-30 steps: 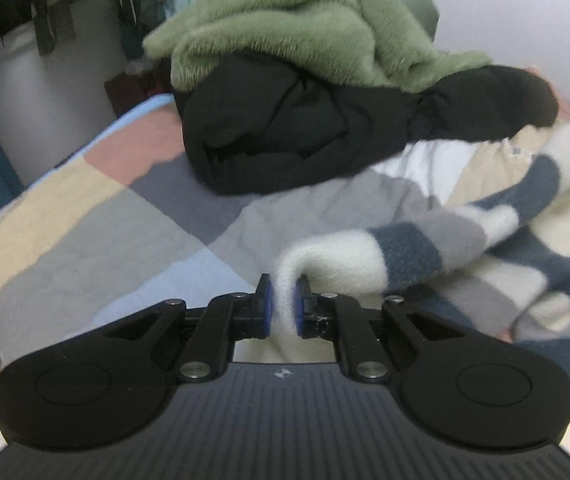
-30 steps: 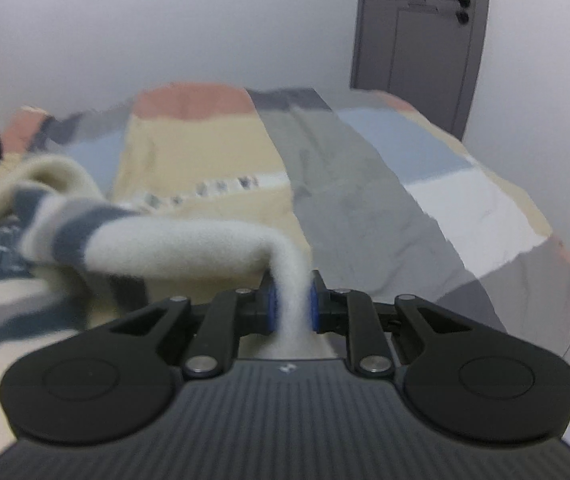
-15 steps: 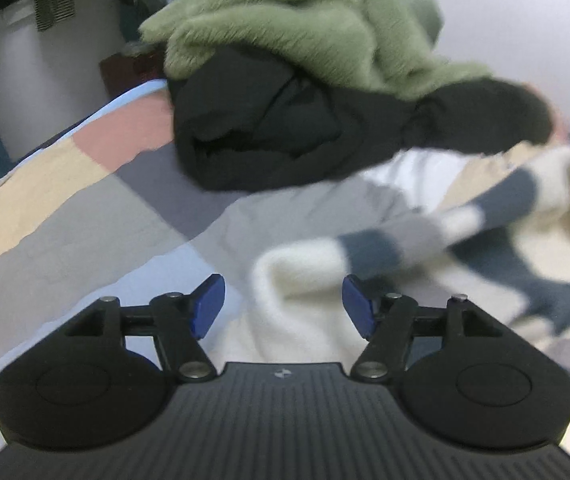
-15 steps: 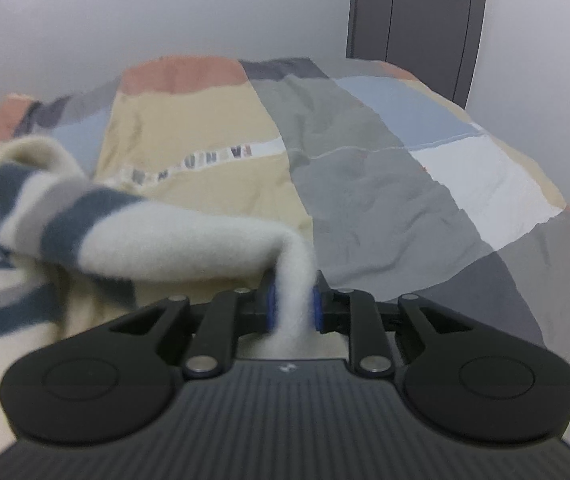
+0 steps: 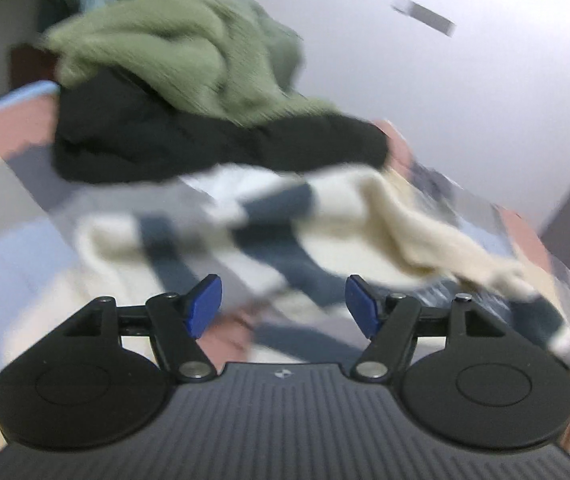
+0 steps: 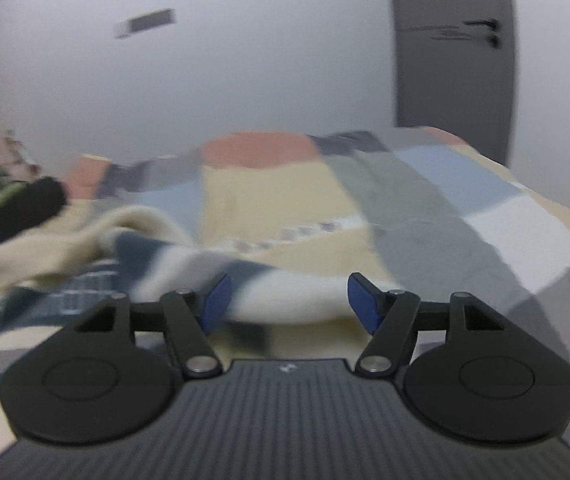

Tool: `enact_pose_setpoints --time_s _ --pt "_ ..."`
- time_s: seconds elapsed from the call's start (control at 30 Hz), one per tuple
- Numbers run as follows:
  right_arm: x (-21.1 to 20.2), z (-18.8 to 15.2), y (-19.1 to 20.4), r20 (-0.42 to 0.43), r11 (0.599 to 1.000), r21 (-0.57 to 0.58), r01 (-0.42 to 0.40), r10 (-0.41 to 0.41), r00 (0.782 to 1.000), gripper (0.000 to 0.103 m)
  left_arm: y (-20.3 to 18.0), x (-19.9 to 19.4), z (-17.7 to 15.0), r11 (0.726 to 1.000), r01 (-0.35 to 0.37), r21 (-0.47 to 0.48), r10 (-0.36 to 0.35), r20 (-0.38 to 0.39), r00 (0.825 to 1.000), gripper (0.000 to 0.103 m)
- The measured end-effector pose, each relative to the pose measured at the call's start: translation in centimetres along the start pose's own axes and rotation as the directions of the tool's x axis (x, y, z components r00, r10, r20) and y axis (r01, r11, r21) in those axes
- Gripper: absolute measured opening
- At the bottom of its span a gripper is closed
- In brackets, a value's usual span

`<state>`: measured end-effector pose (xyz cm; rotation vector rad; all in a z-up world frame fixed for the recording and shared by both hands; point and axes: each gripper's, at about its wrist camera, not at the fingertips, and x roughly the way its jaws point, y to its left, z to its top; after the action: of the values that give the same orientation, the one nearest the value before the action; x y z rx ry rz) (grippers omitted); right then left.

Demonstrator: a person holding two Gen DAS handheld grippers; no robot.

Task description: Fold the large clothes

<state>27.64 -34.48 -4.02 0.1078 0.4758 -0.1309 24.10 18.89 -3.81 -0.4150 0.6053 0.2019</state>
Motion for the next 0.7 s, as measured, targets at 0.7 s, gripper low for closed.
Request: enact_pose_setpoints --time_s 0.7 --pt "8.1 -2.1 21.9 -0.195 0.940 -0.100 -0.326 0.303 0.933 0.051 -1.1 4.9 -3.8 0.993 0.112 -0.034 -0.116 -0.196 0.974 0.073"
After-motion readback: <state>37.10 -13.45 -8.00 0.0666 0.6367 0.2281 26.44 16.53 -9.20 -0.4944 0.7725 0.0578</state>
